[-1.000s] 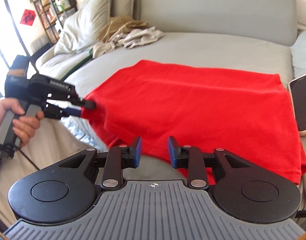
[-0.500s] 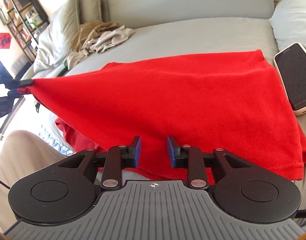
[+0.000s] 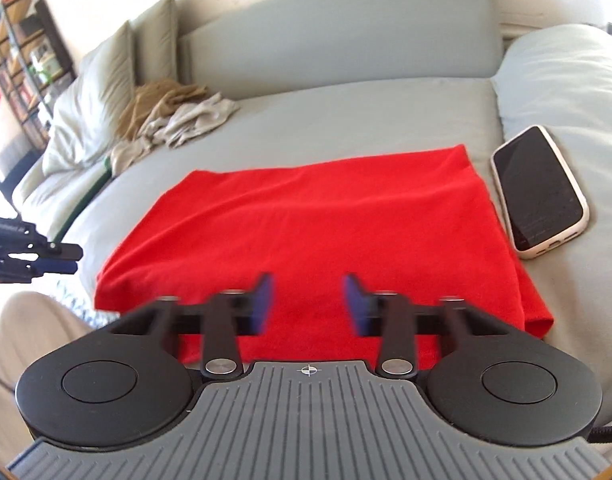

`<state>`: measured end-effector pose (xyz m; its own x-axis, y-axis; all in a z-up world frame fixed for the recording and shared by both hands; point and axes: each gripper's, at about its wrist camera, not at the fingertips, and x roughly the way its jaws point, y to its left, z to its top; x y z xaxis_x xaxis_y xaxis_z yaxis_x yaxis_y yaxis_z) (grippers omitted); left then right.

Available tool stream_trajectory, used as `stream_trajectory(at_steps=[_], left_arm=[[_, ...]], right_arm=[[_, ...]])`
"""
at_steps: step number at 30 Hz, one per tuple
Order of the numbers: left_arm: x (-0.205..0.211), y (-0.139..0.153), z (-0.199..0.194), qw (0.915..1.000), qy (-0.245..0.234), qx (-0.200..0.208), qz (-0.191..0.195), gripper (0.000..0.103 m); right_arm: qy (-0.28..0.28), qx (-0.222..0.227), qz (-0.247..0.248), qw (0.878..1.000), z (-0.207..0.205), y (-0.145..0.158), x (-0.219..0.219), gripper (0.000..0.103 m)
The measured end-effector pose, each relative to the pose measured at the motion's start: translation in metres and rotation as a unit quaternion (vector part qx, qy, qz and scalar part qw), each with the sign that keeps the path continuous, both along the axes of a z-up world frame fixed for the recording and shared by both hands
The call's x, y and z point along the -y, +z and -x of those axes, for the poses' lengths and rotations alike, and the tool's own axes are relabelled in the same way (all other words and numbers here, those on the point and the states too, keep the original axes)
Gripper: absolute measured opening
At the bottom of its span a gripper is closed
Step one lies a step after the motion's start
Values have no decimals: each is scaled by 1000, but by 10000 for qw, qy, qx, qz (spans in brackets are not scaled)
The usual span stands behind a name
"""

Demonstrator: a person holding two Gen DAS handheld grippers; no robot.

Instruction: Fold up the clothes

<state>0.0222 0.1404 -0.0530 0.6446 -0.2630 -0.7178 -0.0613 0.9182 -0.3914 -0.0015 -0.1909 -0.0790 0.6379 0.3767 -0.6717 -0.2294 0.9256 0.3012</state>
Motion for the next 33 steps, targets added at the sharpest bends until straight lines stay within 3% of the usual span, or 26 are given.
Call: stream_trajectory(at_steps=[2, 5, 6, 8, 10, 12, 15, 18, 19, 20, 21, 22, 24, 25, 27, 29, 33], left_arm=[[32, -12, -14, 9982, -454, 194, -349, 13], [62, -40, -26, 9901, -1054, -559, -741, 6], [64, -36, -21, 9853, -1253, -684, -941, 6], [68, -30, -12, 9730, -1641, -938, -1325, 8], [63, -26, -3, 9662, -1797, -1125, -1467, 9], [54, -18, 4, 9702, -1641, -831, -1579, 8], [48, -8, 3, 9865, -1418, -145, -802, 11], [69, -20, -7, 9878, -1382, 292, -657, 13], [84, -34, -9, 9857, -1380, 155, -958, 14], [94, -48, -11, 9823, -1364, -264, -1256, 13], [97, -49, -4, 9812, -1333, -273, -1369, 13], [100, -50, 3, 9797, -1311, -297, -1489, 15], [102, -47, 16, 9690, -1486, -693, -1847, 23], [97, -48, 19, 9684, -1483, -978, -1749, 19], [83, -45, 24, 9734, -1521, -1069, -1341, 16], [74, -32, 23, 9818, -1370, -741, -1091, 18], [68, -4, 8, 9913, -974, 267, -849, 32]], right_arm=[[33, -6, -24, 10000, -7, -10, -5, 13], [96, -214, 604, 9979, -9, -24, -13, 13], [128, -324, 865, 9956, -9, -29, -14, 7], [141, -574, 1192, 9911, -1, -24, -6, 7], [60, -853, 1485, 9852, 7, -17, 7, 10], [-72, -1013, 1664, 9808, 12, -13, 21, 15], [-301, -695, 1203, 9898, 15, -5, 37, 21], [-332, -340, 715, 9963, 6, -5, 31, 22], [-254, -282, 676, 9970, 1, -8, 24, 22], [-152, -276, 718, 9969, -3, -12, 16, 22], [-25, -328, 852, 9958, -6, -17, 8, 22], [96, -362, 1014, 9941, -4, -20, 3, 28], [326, -394, 1342, 9896, 5, -24, -1, 32], [333, -485, 1384, 9886, 8, -23, 2, 36], [234, -745, 1338, 9879, 13, -18, 12, 40], [113, -856, 1212, 9889, 16, -11, 22, 40], [-475, -2, 552, 9973, 12, 12, 35, 40]])
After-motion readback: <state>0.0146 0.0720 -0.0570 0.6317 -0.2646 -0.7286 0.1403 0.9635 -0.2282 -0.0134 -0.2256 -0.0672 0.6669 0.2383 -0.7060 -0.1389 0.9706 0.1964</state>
